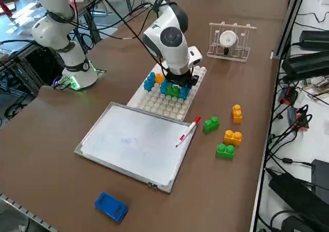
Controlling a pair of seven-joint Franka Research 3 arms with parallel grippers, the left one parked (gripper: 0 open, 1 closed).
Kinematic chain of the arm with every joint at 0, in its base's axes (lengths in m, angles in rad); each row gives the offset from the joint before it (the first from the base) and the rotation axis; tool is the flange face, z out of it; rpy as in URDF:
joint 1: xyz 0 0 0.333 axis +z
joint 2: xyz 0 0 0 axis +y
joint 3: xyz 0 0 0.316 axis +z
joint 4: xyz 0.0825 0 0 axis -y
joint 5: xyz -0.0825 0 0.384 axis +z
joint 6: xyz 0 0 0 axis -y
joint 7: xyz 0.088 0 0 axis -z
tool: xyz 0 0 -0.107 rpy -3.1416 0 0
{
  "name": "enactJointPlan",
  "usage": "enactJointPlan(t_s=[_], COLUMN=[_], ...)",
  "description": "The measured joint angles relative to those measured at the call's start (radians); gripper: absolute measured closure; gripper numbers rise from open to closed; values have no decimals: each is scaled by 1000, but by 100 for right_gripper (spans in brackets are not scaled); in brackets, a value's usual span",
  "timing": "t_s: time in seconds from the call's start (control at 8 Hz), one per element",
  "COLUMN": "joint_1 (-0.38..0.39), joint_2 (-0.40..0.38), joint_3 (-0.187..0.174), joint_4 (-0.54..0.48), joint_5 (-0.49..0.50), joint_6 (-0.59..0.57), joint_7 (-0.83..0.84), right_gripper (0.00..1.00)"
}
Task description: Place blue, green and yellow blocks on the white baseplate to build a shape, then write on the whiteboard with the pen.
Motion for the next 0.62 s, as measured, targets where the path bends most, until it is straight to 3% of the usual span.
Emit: enactJointPlan(t_s=[0.62], joint_1=[1], joint_2=[7], joint_3=[1], joint_4=[-1], joint_5=[17], joint_6=[5], joint_7=[2], right_gripper=[63])
